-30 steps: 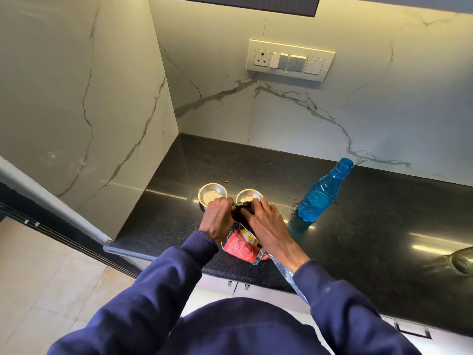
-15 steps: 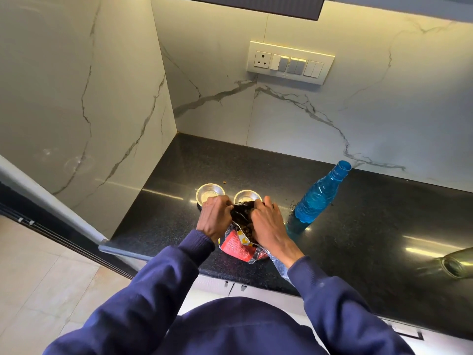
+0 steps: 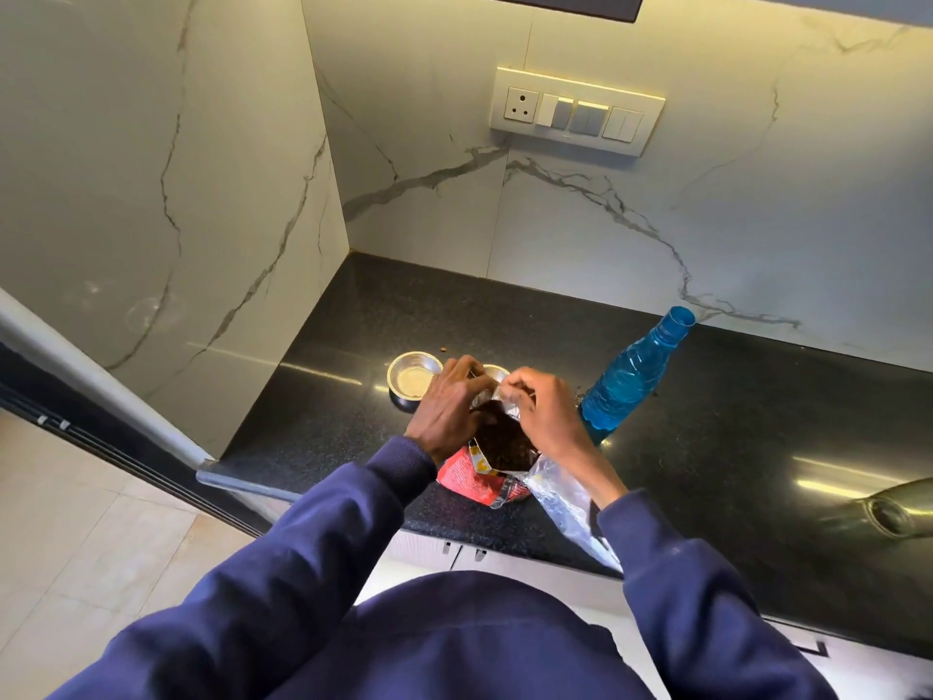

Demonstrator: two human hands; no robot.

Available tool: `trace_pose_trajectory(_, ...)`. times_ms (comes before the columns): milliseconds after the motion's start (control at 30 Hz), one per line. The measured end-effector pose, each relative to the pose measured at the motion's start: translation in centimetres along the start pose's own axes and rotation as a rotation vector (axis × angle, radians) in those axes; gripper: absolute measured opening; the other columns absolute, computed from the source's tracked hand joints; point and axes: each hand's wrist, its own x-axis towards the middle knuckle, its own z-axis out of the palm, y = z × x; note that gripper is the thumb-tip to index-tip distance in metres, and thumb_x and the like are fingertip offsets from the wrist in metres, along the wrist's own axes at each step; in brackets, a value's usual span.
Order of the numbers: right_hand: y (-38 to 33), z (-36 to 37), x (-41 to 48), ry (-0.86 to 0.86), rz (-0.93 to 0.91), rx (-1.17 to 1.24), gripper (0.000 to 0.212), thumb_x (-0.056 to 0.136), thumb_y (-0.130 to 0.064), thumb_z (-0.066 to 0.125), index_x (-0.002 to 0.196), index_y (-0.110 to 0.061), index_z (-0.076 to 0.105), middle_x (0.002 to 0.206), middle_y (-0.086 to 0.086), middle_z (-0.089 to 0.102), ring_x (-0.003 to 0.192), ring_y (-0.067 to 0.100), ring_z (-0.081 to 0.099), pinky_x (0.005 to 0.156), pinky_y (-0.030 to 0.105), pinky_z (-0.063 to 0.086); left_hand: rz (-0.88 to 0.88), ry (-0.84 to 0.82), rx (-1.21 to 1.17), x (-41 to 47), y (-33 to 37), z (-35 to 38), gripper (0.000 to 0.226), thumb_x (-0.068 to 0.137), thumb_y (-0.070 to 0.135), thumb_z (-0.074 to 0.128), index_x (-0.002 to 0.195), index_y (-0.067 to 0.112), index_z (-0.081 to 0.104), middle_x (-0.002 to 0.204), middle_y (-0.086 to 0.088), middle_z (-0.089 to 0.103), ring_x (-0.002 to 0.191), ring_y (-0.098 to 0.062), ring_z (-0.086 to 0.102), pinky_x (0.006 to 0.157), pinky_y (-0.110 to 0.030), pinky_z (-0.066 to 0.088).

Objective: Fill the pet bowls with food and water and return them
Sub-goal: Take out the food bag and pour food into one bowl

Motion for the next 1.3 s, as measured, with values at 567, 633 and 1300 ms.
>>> trace_pose_trajectory(567,0.7,-5.4,0.6,0.022,0.143,-0.118,0.014,0.093,-0.025,0.074,0.105,-0.021,0.068,0.087,-0.014,0.062,0.074,-0.006,0.059,0.06,0.014,0.049,-0.218,0.121,-0.152,1.9,1.3,-0.6,0.016,0.099,0.02,0.06,0.091,0.013,0.071,0.087,-0.005,0.073,0.079,-0.022,0.067,0.071,-0.039,0.056)
trace_pose_trajectory(633,0.4,-5.3,0.3,-0.065,0.234,-0.192,0.026,0.091,-0.038,0.075,0.11,-0.027,0.06,0.088,-0.012,0.06,0.075,-0.005,0.058,0.057,0.01,0.042,-0.293,0.101,-0.183,2.3,1.1,-0.7,0.018,0.1,0.022,0.061,0.09,0.011,0.071,0.087,-0.008,0.073,0.081,-0.025,0.067,0.075,-0.044,0.057)
trace_pose_trajectory(1300,1.8,-6.5,-1.3,-0.227,0.638,0.031,0.038,0.086,-0.036,0.081,0.075,-0.008,0.057,0.068,0.006,0.045,0.064,0.02,0.047,0.06,0.034,0.037,-0.472,-0.078,-0.251,1.6,-1.1,-2.0,0.052,0.093,0.03,0.073,0.046,0.025,0.05,0.046,0.014,0.042,0.043,-0.001,0.037,0.044,-0.017,0.025)
